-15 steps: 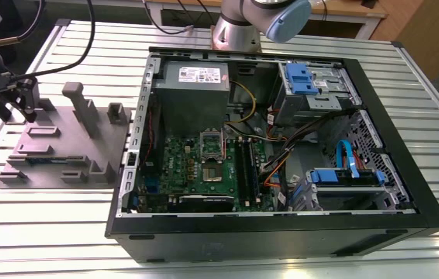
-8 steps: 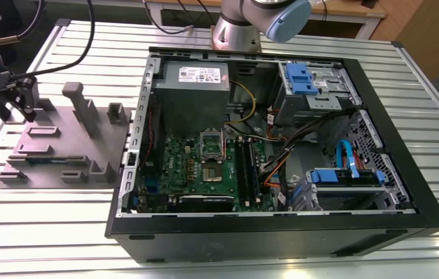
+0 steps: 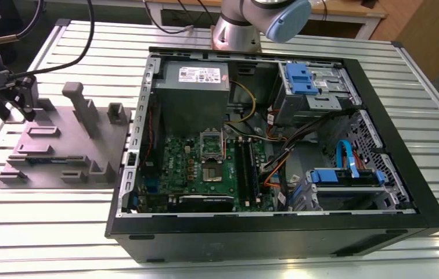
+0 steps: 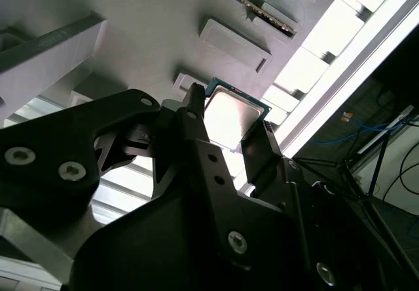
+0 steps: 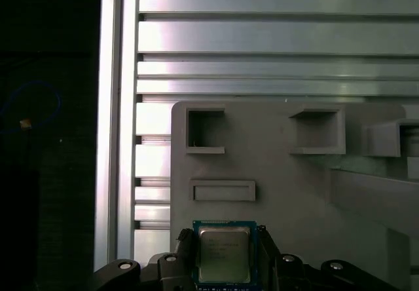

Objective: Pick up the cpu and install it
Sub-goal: 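Pick up the cpu and move it towards the insertion slot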

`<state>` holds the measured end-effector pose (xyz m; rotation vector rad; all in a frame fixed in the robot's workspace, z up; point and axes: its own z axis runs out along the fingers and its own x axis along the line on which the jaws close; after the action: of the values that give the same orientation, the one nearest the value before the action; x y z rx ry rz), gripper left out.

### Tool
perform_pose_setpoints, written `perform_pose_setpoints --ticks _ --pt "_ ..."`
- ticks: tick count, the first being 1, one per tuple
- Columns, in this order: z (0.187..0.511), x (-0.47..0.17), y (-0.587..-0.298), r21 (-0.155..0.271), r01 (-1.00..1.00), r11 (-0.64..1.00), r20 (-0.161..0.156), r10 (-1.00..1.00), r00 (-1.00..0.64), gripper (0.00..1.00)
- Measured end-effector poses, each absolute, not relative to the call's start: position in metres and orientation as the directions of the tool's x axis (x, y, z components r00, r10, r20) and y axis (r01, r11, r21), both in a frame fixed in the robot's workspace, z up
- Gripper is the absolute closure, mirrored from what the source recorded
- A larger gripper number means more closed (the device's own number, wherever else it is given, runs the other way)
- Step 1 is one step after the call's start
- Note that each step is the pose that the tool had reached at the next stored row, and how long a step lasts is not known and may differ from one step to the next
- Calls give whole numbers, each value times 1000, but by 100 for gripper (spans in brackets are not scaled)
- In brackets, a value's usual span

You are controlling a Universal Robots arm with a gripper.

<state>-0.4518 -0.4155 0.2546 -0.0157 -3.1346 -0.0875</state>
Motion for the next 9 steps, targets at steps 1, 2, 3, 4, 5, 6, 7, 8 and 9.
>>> perform_pose_setpoints --ticks 1,2,3,4,5,6,7,8,9 --pt "255 -452 -415 56 10 998 6 10 -1000 53" --pt "255 -452 -415 56 10 998 6 10 -1000 53" --pt "256 -452 -415 56 10 998 6 10 -1000 53" --pt "256 -452 -415 56 10 998 6 10 -1000 53" --pt "256 -452 -415 56 10 998 6 10 -1000 53" --pt "256 -452 -415 56 10 998 6 10 -1000 53" --pt "257 -452 -415 56 10 998 6 10 -1000 53" --pt "257 -452 -415 56 10 998 6 10 -1000 53" --pt "257 -452 -415 56 10 998 6 10 -1000 53"
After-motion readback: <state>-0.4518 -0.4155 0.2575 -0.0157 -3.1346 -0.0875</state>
